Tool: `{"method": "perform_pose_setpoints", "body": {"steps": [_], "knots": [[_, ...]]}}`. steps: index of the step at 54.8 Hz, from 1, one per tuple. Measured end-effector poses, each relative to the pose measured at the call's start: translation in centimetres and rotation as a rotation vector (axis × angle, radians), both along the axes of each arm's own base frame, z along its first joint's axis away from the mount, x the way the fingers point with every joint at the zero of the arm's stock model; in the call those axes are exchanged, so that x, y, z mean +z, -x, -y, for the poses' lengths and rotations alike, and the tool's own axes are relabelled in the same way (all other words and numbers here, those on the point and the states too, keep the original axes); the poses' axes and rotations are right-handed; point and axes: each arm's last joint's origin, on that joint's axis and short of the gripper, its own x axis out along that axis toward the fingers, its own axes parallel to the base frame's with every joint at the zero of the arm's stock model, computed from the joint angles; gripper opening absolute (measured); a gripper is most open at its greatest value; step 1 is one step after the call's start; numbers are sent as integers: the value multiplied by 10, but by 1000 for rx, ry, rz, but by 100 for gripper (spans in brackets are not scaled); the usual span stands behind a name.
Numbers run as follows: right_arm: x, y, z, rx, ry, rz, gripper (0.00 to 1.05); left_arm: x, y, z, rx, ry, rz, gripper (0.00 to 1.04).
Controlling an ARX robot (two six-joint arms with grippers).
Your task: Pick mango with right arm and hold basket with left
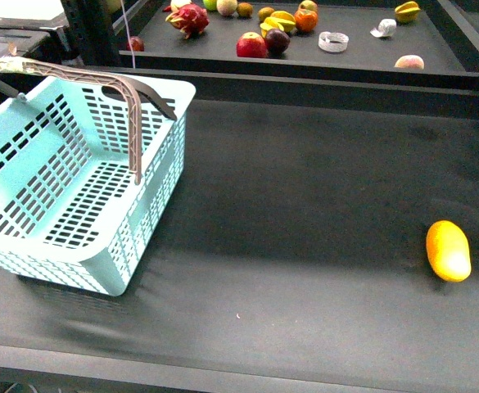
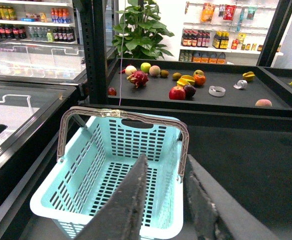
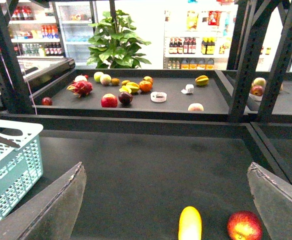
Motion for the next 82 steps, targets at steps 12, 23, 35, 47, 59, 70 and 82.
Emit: {"method": "perform_pose_setpoints", "body": {"steps": [12,23,35,47,59,70,82], "knots": [[0,0,0,0,0,0,96,0,0,0,0,0,0,68],[0,0,0,0,0,0,96,0,0,0,0,-1,0,96],[0,0,0,0,0,0,96,0,0,0,0,-1,0,97],[0,0,0,0,0,0,96,-1,-1,0,59,35,-36,97],[0,0,0,2,0,0,96,-10,-41,-10,446,500,-164,97],[0,0,0,1,0,0,96,-6,-105,-17,417,735,-154,97],[0,0,0,1,0,0,96,-29,-181,-5,366,886,-246,97]]}}
